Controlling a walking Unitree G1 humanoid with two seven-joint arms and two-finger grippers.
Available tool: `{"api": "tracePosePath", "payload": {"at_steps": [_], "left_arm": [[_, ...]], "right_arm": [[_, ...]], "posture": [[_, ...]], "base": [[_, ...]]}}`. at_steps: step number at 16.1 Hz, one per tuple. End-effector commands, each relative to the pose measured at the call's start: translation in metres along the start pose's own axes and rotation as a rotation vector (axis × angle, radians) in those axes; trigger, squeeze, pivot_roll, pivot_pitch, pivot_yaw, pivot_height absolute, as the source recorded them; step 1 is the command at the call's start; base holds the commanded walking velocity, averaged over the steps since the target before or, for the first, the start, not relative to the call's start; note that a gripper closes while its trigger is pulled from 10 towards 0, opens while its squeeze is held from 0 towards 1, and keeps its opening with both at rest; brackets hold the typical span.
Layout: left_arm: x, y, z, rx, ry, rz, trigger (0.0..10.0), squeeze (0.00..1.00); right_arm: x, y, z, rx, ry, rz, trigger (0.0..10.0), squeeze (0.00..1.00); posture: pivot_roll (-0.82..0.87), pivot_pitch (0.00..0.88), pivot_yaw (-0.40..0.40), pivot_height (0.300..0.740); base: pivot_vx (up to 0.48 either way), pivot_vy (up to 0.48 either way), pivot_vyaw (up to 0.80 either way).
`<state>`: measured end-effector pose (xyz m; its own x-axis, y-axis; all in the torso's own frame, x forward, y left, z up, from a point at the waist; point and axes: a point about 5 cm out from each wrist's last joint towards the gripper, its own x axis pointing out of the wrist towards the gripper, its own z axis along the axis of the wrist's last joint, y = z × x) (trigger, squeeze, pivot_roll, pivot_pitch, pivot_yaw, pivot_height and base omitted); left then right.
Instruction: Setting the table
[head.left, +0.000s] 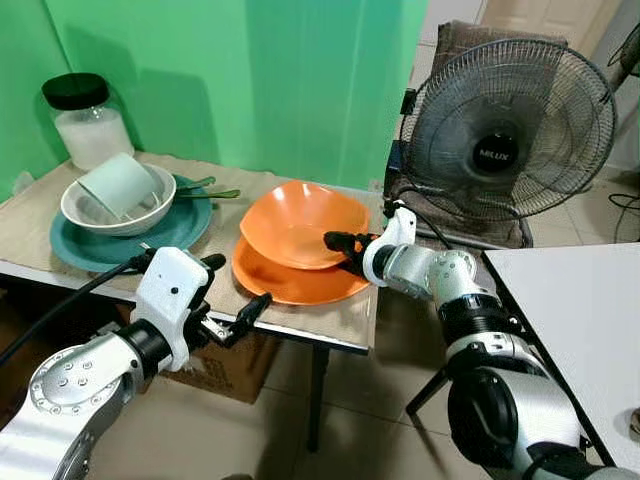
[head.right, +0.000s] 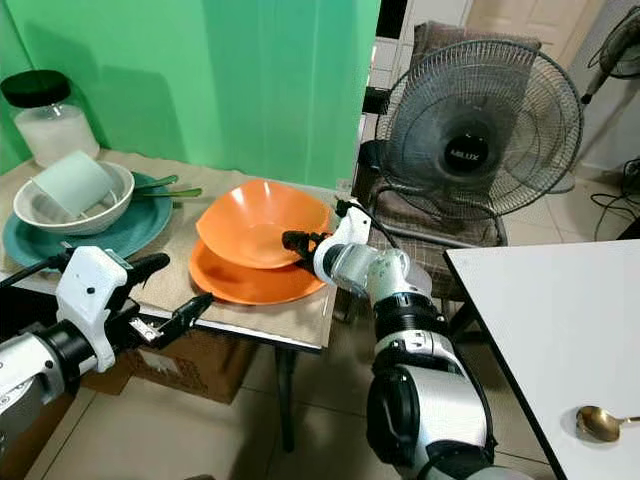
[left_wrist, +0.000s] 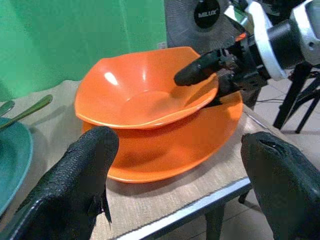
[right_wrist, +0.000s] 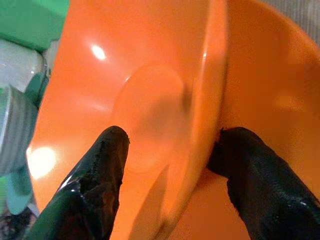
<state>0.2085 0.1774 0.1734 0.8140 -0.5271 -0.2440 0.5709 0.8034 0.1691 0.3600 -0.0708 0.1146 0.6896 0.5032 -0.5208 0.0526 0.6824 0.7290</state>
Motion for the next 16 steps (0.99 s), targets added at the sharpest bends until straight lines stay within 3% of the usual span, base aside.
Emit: {"api": "tracePosePath", "payload": {"at_steps": [1, 6, 16], "left_arm": [[-0.0001, -0.0039, 0.0018, 0.009, -0.002, -0.029, 10.0, 0.00], [0.0006, -0.0047, 0.0012, 0.010, -0.001, -0.035, 10.0, 0.00], [0.0042, -0.0046, 0.0022, 0.020, -0.004, -0.038, 10.0, 0.00]], "right_arm": [[0.0008, 0.0059, 0.0031, 0.035, -0.007, 0.011, 0.0, 0.00], [0.0025, 0.0029, 0.0018, 0.076, -0.020, 0.010, 0.0, 0.00], [0.0032, 0.0057, 0.0022, 0.025, -0.046, 0.032, 0.0, 0.00]], "posture": [[0.06, 0.000, -0.033, 0.740], [0.06, 0.000, -0.035, 0.740], [0.06, 0.000, -0.041, 0.740]], "base": [[0.000, 0.000, 0.00], [0.000, 0.000, 0.00], [0.000, 0.000, 0.00]]}}
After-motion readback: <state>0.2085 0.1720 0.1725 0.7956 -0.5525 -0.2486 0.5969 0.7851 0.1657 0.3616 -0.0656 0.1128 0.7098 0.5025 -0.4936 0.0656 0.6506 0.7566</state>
